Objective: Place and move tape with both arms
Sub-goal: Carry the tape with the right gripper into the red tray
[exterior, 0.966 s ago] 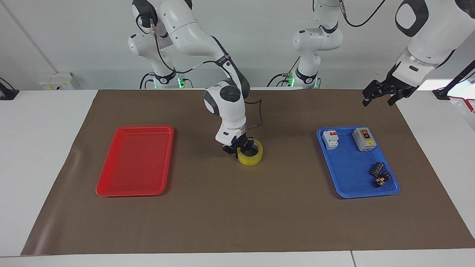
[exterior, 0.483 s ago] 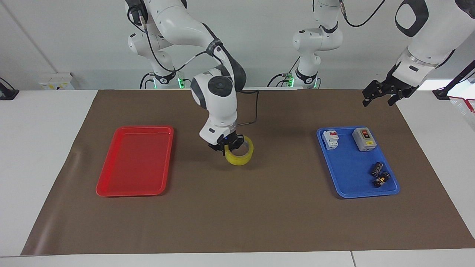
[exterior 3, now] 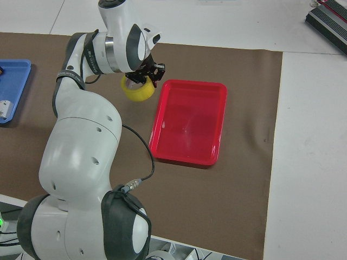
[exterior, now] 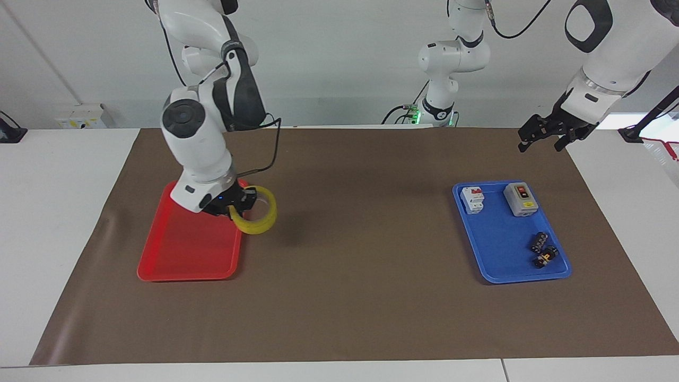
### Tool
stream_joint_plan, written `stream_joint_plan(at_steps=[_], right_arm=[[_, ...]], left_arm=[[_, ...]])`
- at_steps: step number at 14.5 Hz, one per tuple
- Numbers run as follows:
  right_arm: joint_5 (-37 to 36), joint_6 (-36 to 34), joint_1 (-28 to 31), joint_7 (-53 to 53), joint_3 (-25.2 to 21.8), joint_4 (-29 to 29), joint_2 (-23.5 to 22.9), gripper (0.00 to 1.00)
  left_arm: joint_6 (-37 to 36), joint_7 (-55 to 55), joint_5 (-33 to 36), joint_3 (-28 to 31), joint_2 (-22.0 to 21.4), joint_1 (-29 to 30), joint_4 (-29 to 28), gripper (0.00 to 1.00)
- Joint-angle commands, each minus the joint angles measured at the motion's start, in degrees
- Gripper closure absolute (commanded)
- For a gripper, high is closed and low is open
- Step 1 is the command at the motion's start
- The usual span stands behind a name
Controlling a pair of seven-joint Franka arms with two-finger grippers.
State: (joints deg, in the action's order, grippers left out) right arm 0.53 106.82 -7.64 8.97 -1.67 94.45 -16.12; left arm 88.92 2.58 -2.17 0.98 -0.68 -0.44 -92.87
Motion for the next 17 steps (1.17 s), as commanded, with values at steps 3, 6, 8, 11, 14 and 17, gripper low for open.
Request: stream_joint_plan(at_steps=[3, 6, 8, 11, 14, 17], right_arm=[[-1.6, 14.4, 7.8, 12.8, 1.0, 16.4, 5.6, 1.00], [-1.6, 23.1, 11.1, 17.1, 1.0, 24.5, 7.6, 1.00], [-1.6, 26.9, 12.0, 18.9, 1.0, 27.4, 8.0, 1.00], [-1.6, 30.4, 13.2, 19.6, 1.0, 29.8, 8.1, 1.00], [-1.6, 32.9, 13.8, 19.9, 1.0, 31.4, 7.3, 1.00], [-1.6, 33.5, 13.6, 19.1, 1.0, 31.7, 7.2, 1.00]], left_arm=[[1.1, 1.0, -0.6, -0.1, -1.2, 0.4, -1.4, 0.00], [1.1, 1.0, -0.6, -0.1, -1.2, 0.4, -1.4, 0.00], [1.1, 1.0, -0.6, -0.2, -1.2, 0.4, -1.4, 0.00], [1.1, 1.0, -0.6, -0.1, -1.2, 0.4, -1.4, 0.00], [1.1, 1.0, -0.6, -0.1, -1.2, 0.4, -1.4, 0.00], [1.1, 1.0, -0.6, -0.1, -1.2, 0.4, -1.5, 0.00]])
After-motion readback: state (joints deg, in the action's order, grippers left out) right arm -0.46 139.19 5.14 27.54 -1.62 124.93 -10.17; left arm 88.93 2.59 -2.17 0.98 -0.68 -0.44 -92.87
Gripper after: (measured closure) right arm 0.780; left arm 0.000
